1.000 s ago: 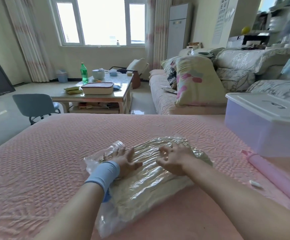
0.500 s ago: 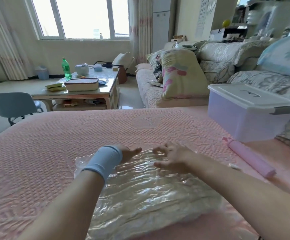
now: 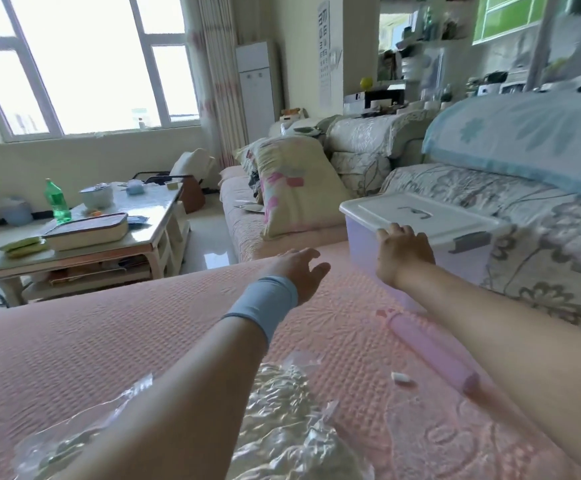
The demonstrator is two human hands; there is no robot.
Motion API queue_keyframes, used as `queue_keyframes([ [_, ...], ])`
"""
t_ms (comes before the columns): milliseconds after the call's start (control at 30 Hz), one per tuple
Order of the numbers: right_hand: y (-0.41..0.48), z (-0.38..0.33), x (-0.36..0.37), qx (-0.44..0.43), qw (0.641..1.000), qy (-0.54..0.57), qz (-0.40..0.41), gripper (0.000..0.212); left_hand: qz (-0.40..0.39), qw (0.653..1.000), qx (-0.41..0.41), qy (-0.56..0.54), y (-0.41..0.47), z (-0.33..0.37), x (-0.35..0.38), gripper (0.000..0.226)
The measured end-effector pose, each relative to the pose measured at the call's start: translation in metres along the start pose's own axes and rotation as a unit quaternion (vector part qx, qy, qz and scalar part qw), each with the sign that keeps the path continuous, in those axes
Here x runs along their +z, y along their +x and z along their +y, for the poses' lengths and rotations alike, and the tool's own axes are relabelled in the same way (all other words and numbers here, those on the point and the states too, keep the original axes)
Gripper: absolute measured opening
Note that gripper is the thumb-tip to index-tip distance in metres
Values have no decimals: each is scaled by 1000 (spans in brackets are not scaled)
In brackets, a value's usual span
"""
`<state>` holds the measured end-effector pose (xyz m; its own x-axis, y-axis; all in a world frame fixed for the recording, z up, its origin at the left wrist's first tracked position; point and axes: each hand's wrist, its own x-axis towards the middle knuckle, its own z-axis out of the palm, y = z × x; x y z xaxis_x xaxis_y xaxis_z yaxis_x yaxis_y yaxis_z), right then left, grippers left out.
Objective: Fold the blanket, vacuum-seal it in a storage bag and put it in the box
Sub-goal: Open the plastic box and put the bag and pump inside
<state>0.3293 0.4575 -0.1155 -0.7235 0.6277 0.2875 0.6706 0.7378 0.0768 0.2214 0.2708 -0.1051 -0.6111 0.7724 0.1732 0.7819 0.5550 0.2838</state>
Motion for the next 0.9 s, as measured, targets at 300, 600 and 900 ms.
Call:
queue_keyframes([
  [300,59,50,43,118,991,-7,-62,59,8,996,50,67,87,40,50,57],
  [600,81,22,72,-59,968,212,121,44,53,994,49,87,100,10,67,74],
  [900,26,-94,66,-247,877,397,106,34,51,982,-45,177,40,-86,34,85],
])
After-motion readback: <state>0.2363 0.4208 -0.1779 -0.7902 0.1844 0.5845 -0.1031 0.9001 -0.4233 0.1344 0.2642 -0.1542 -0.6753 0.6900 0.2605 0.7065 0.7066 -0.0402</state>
